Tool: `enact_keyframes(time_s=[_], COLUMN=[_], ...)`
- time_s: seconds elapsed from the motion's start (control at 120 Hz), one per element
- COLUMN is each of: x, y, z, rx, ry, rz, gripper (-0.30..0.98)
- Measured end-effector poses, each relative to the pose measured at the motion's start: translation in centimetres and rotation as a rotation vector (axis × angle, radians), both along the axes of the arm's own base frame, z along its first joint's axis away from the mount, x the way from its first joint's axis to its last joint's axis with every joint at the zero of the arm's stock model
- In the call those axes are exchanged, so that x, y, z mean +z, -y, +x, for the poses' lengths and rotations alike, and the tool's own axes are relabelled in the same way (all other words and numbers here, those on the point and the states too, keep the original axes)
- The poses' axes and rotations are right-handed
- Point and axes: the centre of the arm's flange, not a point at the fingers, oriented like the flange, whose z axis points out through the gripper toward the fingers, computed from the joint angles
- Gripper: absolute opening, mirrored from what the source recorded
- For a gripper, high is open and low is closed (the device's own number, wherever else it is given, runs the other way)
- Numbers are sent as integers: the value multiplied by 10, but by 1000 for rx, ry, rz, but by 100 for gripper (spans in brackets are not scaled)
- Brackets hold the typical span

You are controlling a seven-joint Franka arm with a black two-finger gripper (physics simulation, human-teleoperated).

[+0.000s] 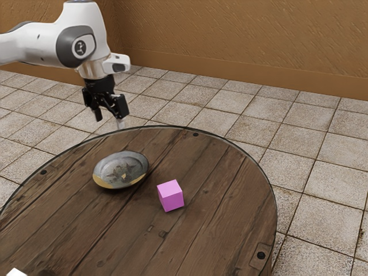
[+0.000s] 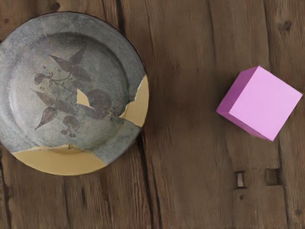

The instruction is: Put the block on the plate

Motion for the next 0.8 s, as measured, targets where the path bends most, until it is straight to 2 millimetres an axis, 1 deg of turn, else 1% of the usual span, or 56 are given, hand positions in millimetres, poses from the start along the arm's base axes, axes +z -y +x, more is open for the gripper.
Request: enact_keyframes(time_s=[0.083,0.167,0.217,0.267,0.3,0.375,0.483,0.517,0.625,0.675,0.742,0.8], x=[4,1,-3,-9,-16,-40,-74,-83,-121,-134,-149,-153], y=[-3,-2,5,18,30,58,88,94,116,127,142,151], z=[-3,-3,-2,0,2,11,23,26,36,39,42,44], rx=[-7,-10,-9,-10,-12,-1,72,113,291,374,477,568], ry=[4,-1,-7,-19,-28,-50,-57,-58,-87,-90,-89,-79], rz=[-4,0,4,11,17,40,73,76,62,56,56,53], gripper=[69,69,69,69,69,69,69,69,69,69,69,69])
